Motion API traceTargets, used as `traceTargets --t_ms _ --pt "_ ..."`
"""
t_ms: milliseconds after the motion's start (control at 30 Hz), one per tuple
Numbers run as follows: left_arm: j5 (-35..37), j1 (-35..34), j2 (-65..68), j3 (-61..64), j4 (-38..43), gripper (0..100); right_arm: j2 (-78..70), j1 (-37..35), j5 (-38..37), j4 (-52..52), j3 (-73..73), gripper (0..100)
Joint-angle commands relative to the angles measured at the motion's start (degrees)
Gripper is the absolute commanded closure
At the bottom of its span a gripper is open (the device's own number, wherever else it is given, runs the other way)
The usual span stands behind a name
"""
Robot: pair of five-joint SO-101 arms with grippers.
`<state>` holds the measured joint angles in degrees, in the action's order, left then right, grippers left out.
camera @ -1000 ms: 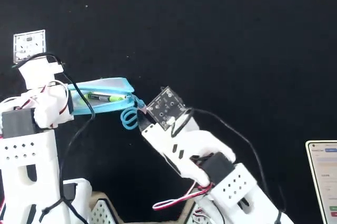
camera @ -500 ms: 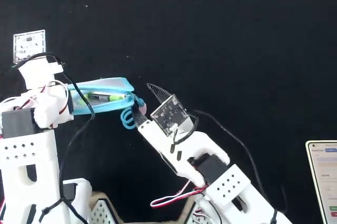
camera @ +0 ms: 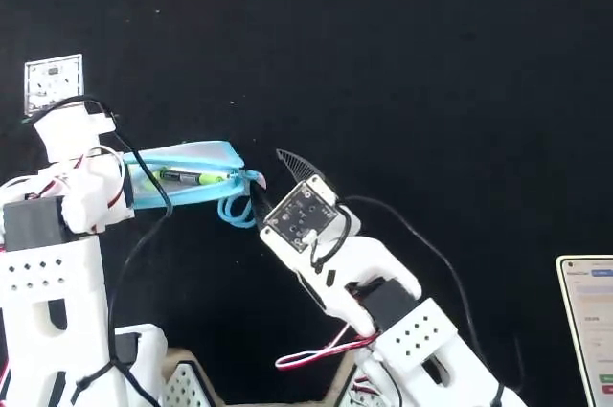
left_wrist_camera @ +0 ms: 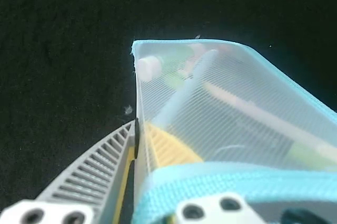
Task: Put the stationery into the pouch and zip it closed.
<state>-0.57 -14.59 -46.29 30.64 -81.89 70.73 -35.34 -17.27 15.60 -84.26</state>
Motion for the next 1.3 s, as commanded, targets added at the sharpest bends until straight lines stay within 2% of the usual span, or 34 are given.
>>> traceTargets --t_ms 0,167,233,433,800,1267 --pt "0.0 -0.3 0.4 1.3 0.8 97 -0.7 0.8 -0.8 0.0 0.9 82.2" --pt "0.0 -0.3 0.4 1.2 0.8 97 -2.2 -1.1 -2.7 0.5 2.3 82.1" --pt "0.0 -0.3 0.4 1.1 0.8 97 -5.6 -2.4 -5.0 0.5 3.8 82.2" --pt "0.0 -0.3 0.4 1.3 0.8 97 -16.7 -2.6 -5.5 0.5 10.4 82.2" --pt "0.0 -0.3 0.4 1.4 0.8 97 -9.8 -2.7 -5.6 3.0 10.7 82.2" --pt "0.0 -0.3 0.4 1.3 0.8 97 -9.5 -3.0 -5.7 4.0 12.2 82.2"
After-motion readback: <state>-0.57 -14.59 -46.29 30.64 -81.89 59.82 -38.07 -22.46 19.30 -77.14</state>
